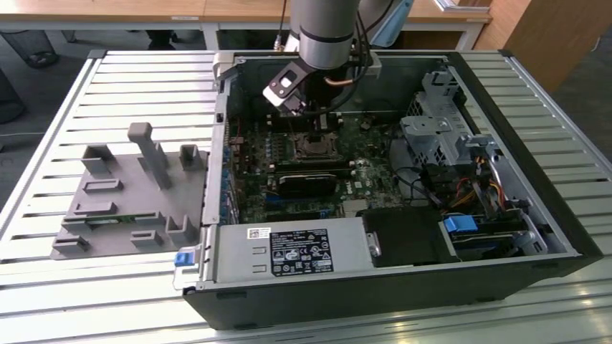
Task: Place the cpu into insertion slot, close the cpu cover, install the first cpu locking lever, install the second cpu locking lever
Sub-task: 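Install the first cpu locking lever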
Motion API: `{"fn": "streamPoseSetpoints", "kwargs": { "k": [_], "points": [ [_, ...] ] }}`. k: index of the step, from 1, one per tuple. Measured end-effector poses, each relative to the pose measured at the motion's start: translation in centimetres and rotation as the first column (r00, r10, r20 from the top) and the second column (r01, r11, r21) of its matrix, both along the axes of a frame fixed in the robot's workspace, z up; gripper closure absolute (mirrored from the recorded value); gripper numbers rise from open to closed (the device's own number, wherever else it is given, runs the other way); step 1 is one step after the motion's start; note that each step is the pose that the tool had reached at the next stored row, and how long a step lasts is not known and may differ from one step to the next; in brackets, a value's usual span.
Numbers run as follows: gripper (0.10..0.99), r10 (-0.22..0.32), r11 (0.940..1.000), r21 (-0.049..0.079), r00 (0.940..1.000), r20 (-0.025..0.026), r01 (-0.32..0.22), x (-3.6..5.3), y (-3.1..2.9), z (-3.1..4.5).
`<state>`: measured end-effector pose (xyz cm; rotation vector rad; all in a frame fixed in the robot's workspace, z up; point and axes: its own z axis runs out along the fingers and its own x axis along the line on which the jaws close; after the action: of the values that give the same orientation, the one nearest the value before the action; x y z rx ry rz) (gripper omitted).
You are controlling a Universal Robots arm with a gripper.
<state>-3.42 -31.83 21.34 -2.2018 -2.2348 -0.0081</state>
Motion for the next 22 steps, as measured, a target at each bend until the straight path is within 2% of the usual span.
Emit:
{"fn": "streamPoseSetpoints", "kwargs": {
  "k": [22],
  "points": [
    [0.969,0.0,1.0,0.0,1.0,0.0,0.0,0.0,0.0,0.45]
  ]
}}
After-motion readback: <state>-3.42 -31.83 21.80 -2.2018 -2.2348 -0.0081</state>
